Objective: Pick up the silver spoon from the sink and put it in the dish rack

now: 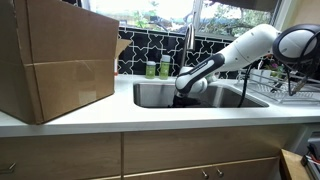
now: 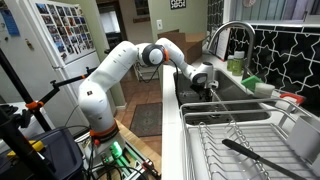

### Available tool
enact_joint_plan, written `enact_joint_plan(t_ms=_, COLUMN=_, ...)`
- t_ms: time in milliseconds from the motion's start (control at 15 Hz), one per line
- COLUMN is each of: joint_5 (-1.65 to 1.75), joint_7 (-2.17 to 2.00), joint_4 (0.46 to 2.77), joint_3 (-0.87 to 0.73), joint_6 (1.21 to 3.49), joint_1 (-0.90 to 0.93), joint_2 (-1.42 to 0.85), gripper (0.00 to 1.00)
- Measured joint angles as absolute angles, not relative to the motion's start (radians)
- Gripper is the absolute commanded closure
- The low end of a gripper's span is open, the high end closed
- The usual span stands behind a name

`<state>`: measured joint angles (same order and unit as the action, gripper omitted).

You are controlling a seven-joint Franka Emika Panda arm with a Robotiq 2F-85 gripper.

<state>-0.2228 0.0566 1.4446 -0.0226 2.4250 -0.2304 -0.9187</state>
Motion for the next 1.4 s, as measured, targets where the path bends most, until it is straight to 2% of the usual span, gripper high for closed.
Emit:
enact_joint_plan(t_ms=267, joint_5=-0.207, joint_7=0.041, joint_4=1.385, joint_3=-0.028, joint_6=2.397, joint_1=-0.222, joint_2=-0.959, gripper=0.21)
enact_joint_plan(t_ms=800, joint_5=-0.188, joint_7=0.028, joint_4=1.301, joint_3=-0.036, joint_6=2.388, joint_1=-0.207, joint_2=-1.014, gripper=0.24)
enact_joint_plan(t_ms=1200, joint_5=-0.158, joint_7=-0.003, joint_4=1.271, joint_3=-0.054, joint_6=2.353, joint_1=-0.192, joint_2=-1.027, gripper=0.41)
enact_joint_plan(t_ms=1267, joint_5=-0.156, joint_7=-0.004, joint_4=1.267, joint_3=-0.055, joint_6=2.349, joint_1=-0.192, joint_2=-1.028, gripper=0.49)
enact_joint_plan(t_ms=1333, joint_5=-0.150, joint_7=-0.008, joint_4=1.266, joint_3=-0.059, joint_6=2.345, joint_1=-0.191, joint_2=-1.028, gripper=0.47)
enact_joint_plan(t_ms=1400, joint_5=-0.148, joint_7=-0.011, joint_4=1.263, joint_3=-0.061, joint_6=2.342, joint_1=-0.191, joint_2=-1.028, gripper=0.49)
